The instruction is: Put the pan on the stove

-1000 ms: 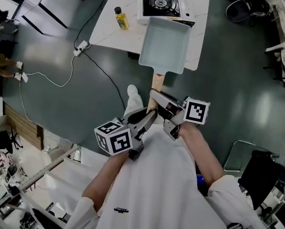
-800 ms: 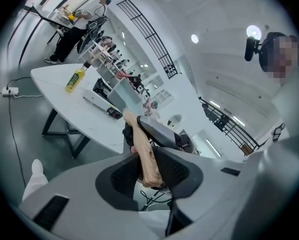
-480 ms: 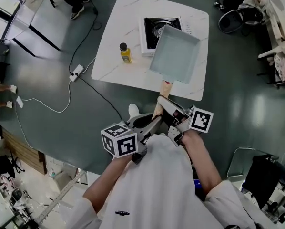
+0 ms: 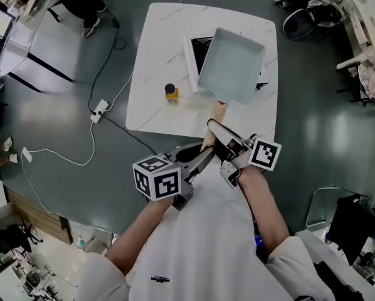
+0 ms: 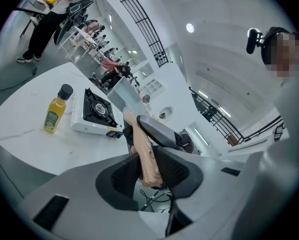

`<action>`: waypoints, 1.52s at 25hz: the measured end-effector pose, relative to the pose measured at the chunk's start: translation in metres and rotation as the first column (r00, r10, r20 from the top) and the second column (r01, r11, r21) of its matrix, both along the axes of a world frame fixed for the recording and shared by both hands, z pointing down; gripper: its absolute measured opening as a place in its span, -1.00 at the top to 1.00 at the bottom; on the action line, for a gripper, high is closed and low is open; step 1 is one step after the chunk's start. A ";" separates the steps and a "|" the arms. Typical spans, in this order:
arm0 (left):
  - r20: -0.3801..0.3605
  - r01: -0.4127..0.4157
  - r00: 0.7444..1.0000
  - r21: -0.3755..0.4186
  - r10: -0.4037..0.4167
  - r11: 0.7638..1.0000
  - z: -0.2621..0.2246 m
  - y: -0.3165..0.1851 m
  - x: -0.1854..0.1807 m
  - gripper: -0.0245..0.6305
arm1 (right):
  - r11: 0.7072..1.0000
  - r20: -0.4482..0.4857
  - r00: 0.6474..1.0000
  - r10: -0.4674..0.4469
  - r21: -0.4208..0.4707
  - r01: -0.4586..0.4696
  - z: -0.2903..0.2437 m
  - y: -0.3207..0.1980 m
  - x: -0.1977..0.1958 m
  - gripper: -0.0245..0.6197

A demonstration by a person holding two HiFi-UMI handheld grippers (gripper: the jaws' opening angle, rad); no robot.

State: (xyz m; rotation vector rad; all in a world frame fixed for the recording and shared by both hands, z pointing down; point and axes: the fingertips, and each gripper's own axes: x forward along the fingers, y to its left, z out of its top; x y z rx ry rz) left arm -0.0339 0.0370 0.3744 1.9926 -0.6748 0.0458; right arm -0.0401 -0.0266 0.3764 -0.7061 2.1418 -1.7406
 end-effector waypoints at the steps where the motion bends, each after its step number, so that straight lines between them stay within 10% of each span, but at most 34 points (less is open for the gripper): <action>1: -0.003 0.000 1.000 -0.008 0.000 1.000 0.002 -0.008 -0.002 0.58 | 1.000 -0.001 1.000 -0.002 -0.009 0.002 0.003 -0.008 -0.002 0.53; 38: 0.054 0.222 0.975 -0.179 -0.216 0.959 0.116 -0.129 0.068 0.58 | 0.969 -0.075 0.970 -0.232 -0.103 0.224 0.122 -0.126 0.050 0.53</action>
